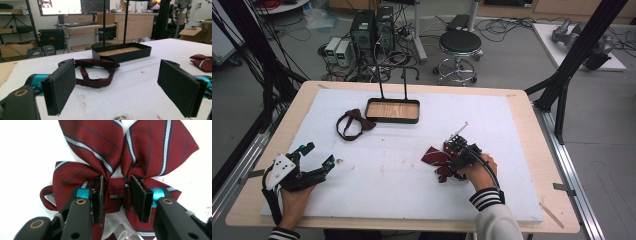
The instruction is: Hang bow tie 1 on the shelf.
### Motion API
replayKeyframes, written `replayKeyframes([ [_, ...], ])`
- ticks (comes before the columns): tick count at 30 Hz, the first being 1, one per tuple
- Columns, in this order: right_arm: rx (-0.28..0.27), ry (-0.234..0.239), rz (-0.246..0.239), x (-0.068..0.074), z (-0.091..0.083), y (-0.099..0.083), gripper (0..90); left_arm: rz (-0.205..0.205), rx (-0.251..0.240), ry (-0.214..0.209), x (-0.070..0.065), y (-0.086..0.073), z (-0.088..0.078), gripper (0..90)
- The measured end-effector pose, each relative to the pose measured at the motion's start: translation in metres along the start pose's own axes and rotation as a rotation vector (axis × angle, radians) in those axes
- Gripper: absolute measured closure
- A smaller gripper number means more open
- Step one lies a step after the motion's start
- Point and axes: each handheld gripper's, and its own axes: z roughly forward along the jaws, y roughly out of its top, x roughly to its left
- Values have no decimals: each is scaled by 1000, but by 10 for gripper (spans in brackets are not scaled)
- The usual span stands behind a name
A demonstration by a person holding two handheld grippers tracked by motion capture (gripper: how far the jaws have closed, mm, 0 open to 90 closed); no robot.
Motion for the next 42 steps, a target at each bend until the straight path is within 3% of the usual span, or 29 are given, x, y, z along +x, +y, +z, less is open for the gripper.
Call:
replayKeyframes([
  [10,-4,-6,-10,1,-1,0,687,-3,-1,0,0,0,0,155],
  [22,-88,8,-7,-1,-10,-1,690,-1,0,-1,0,0,0,155],
  [34,-249,33,-24,0,-23,-3,689,1,0,-1,0,0,0,155],
  [42,-399,35,-29,1,-34,-4,690,2,1,-1,0,0,0,155],
])
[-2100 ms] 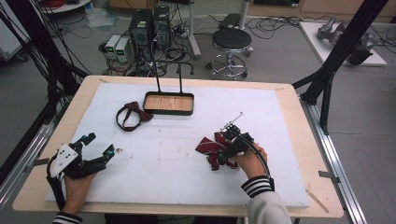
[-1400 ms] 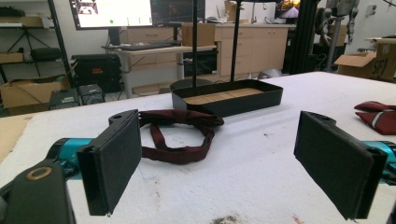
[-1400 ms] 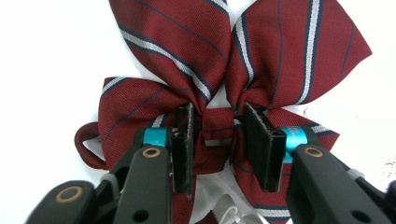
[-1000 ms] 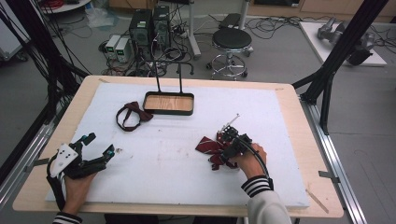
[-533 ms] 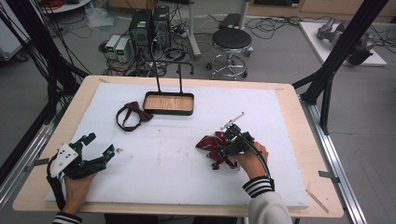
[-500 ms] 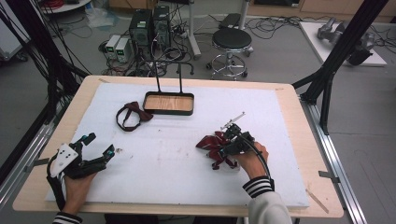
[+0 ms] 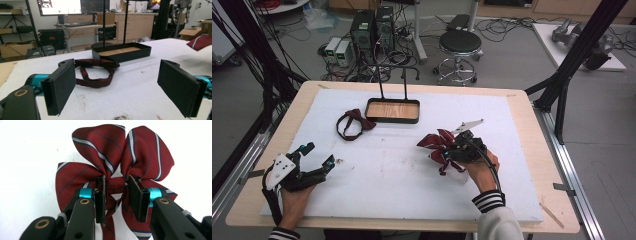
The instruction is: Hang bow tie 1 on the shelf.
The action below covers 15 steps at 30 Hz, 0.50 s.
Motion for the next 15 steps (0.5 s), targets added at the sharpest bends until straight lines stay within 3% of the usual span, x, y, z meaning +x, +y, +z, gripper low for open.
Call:
replayKeyframes([
  [15,-220,-20,-4,2,-15,5,689,0,0,0,0,0,0,155],
])
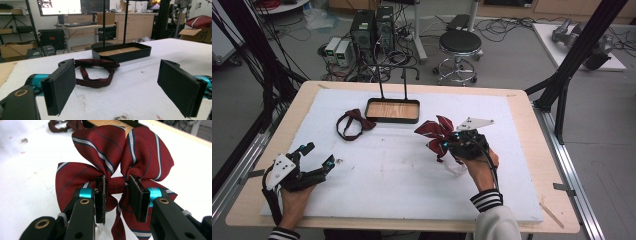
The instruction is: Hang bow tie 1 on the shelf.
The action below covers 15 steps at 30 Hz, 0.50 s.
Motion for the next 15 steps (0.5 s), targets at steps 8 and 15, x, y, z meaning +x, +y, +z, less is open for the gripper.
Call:
replayKeyframes([
  [8,-115,-34,-12,2,-6,7,689,2,1,0,0,0,0,155],
  [15,-196,-61,-16,6,-7,15,689,-1,-1,0,0,0,0,155],
])
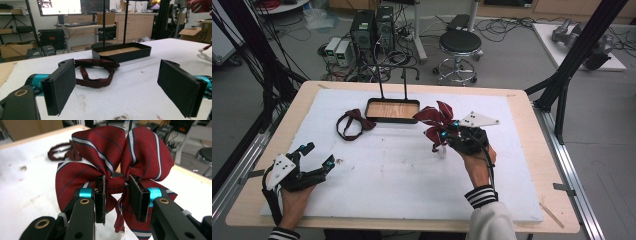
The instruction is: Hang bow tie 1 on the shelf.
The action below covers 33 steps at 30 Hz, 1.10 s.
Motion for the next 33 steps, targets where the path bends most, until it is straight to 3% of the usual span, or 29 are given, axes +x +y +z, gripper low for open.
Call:
replayKeyframes([
  [8,-72,-36,7,5,9,18,689,-1,-1,-1,0,0,0,155],
  [18,-111,-44,4,10,27,38,689,-9,2,-5,1,0,0,155],
  [33,-170,-84,21,3,46,63,689,-13,2,-3,2,0,0,155],
])
